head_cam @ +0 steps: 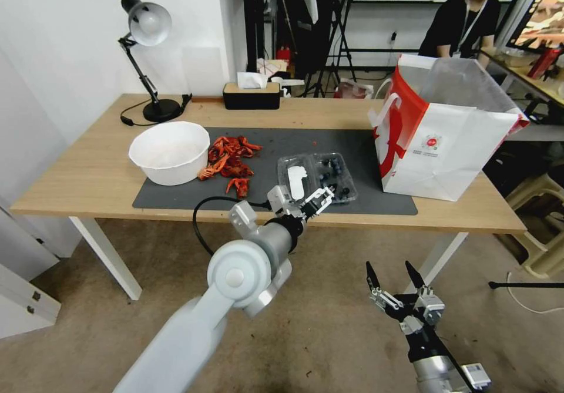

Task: Close the takeout container lid, then place the container into the takeout bag.

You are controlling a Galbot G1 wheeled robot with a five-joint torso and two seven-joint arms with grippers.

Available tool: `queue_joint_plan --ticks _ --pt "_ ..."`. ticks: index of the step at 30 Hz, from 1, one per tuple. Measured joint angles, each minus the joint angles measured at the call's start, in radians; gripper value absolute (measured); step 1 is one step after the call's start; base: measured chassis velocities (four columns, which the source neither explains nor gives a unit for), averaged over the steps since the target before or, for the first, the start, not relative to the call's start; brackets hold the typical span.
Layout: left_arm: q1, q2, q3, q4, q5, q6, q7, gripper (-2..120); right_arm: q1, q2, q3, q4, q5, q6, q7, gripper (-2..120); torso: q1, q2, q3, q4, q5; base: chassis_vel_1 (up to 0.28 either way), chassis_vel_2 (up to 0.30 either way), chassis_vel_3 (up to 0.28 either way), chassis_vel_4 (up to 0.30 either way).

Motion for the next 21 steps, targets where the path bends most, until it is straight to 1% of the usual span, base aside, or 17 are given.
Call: queue_joint_plan --ticks 2,6,7,8,11,15,21 --pt "-0.032 -0.007 0.008 0.013 -0.032 0.008 -0.054 100 0.001 0.003 0.000 -0.007 -0.002 0.004 0.002 100 0.000 0.000 0.000 -0.0001 -0.0001 0.000 0.000 0.000 0.000" --pt "-0.039 -0.008 0.009 0.015 -0.042 0.009 -0.064 100 0.001 0.005 0.000 -0.008 -0.003 0.005 0.002 100 0.000 0.000 0.000 -0.0001 -0.0001 0.000 0.000 0.000 0.000" --pt "-0.075 -0.016 0.013 0.023 -0.089 0.012 -0.120 100 0.003 0.013 0.000 -0.013 -0.007 0.007 0.003 100 0.000 0.000 0.000 0.0000 0.0000 0.000 0.000 0.000 0.000" --pt "-0.075 -0.016 0.013 0.023 -0.089 0.012 -0.120 100 0.003 0.013 0.000 -0.013 -0.007 0.007 0.003 100 0.000 0.000 0.000 0.0000 0.0000 0.000 0.000 0.000 0.000" --pt "-0.110 -0.024 0.017 0.054 -0.112 0.011 -0.168 100 0.006 0.020 -0.001 -0.020 -0.014 0.011 0.005 100 0.000 0.000 0.000 -0.0001 0.0000 0.000 0.000 0.000 0.000" --pt "-0.139 -0.025 0.028 0.089 -0.116 0.007 -0.183 100 0.008 0.022 -0.002 -0.021 -0.016 0.011 0.007 100 0.000 0.000 0.000 0.0000 0.0000 0.000 0.000 0.000 0.000" --pt "-0.159 -0.040 0.039 0.115 -0.117 -0.001 -0.191 100 0.010 0.025 -0.001 -0.027 -0.016 0.012 0.008 100 0.000 0.000 0.000 -0.0001 0.0000 0.000 0.000 0.000 0.000"
